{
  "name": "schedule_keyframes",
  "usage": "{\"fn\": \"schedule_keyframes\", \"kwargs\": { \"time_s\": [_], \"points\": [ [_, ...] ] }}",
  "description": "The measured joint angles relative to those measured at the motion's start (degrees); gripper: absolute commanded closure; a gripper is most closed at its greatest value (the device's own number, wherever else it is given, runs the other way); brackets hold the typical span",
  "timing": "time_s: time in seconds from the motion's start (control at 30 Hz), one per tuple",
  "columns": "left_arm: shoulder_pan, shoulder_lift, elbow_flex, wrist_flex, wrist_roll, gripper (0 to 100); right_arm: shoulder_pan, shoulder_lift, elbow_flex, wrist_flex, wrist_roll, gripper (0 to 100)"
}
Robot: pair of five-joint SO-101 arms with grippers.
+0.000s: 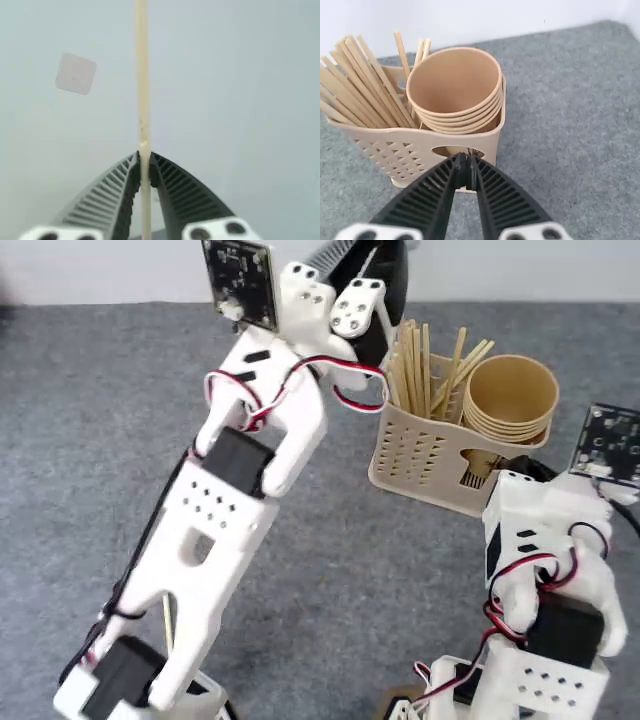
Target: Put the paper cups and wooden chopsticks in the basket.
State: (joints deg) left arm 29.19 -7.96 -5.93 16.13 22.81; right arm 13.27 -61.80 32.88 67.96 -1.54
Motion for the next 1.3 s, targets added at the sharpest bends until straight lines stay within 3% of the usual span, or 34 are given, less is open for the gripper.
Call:
{"fn": "schedule_keyframes", "kwargs": {
  "time_s": [0.2, 0.4, 0.67, 0.9, 1.0, 1.3],
  "points": [
    [0.0, 9.14, 0.0, -0.53, 1.05, 96, 0.0, 0.0, 1.14, 0.0, 0.0, 99.0],
    [0.0, 12.48, 0.0, -0.26, 5.71, 77, 0.0, 0.0, 5.36, -3.6, 0.0, 99.0],
    [-0.09, 12.48, -2.29, 8.26, 7.12, 81, 0.0, 0.09, 5.8, -4.4, 0.0, 99.0],
    [-2.11, 5.63, -4.22, 19.6, 7.3, 92, -0.26, 0.09, 5.8, -4.4, 0.0, 99.0],
    [-1.93, -0.35, -4.31, 27.08, 7.21, 99, -3.43, 0.09, 5.8, -4.4, 0.0, 99.0],
    [-9.67, -17.67, -4.13, 49.32, 7.21, 99, -13.27, -3.16, 5.98, -0.35, -2.73, 99.0]
  ]
}}
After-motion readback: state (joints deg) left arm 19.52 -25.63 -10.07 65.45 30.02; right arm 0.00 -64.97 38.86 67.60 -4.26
